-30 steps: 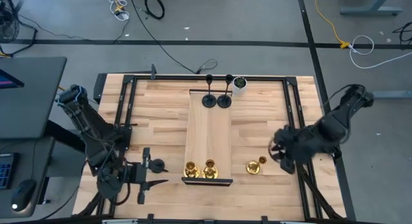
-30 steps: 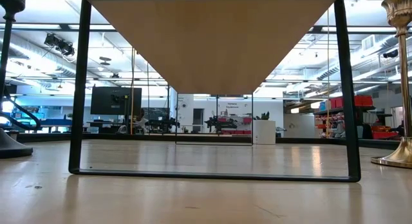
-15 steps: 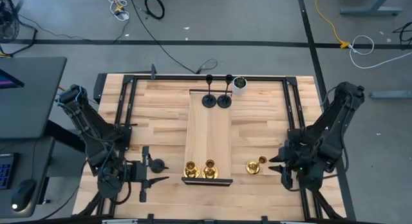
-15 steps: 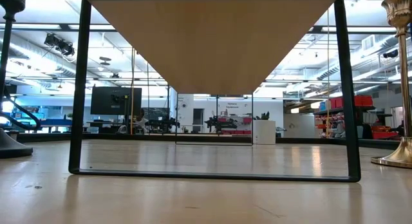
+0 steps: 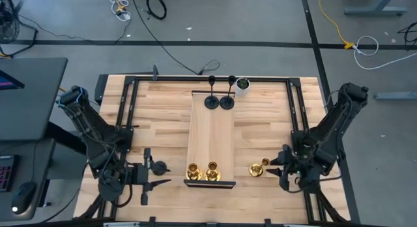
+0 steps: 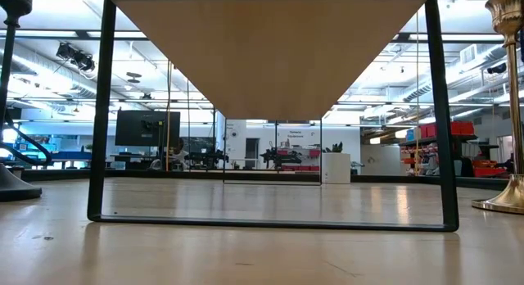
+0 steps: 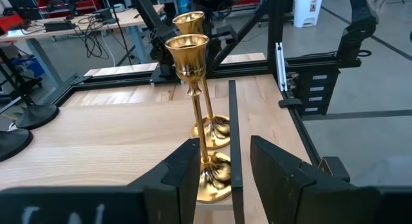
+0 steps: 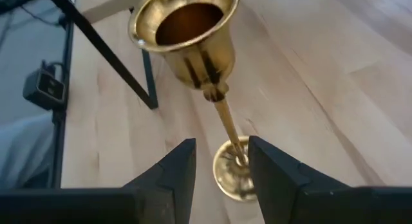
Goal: Pick & Place candle stick holders
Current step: Align the golden candle holder with the other golden holder on the shelf
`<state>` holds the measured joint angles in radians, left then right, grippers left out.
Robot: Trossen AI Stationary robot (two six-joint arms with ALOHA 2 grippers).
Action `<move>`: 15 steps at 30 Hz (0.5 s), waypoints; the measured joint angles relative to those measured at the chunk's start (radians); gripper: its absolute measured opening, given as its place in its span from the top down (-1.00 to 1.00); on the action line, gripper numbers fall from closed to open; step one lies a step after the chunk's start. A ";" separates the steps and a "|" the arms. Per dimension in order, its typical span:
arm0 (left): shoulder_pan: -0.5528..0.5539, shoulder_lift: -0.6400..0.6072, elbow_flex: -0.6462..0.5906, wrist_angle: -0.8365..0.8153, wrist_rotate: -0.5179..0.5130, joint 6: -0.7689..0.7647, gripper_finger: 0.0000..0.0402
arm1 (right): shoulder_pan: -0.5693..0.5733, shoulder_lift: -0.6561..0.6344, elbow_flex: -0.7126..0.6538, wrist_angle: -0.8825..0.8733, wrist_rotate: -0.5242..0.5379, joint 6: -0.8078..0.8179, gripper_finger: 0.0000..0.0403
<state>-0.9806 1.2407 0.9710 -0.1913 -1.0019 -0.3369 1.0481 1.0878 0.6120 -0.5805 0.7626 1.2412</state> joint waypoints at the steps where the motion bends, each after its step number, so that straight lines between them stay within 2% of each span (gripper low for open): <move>1: 0.000 0.000 0.000 0.000 0.000 0.000 0.31 | 0.000 0.000 -0.012 0.027 0.013 -0.001 0.30; 7: 0.000 0.000 0.000 0.000 0.000 -0.001 0.31 | -0.002 0.000 -0.093 0.238 0.048 -0.128 0.30; 15: 0.000 0.000 0.000 0.001 0.000 -0.001 0.31 | -0.028 0.000 -0.145 0.435 0.084 -0.298 0.30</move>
<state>-0.9806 1.2407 0.9710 -0.1906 -1.0023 -0.3378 1.0196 1.0874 0.4667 -0.1459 0.8471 0.9431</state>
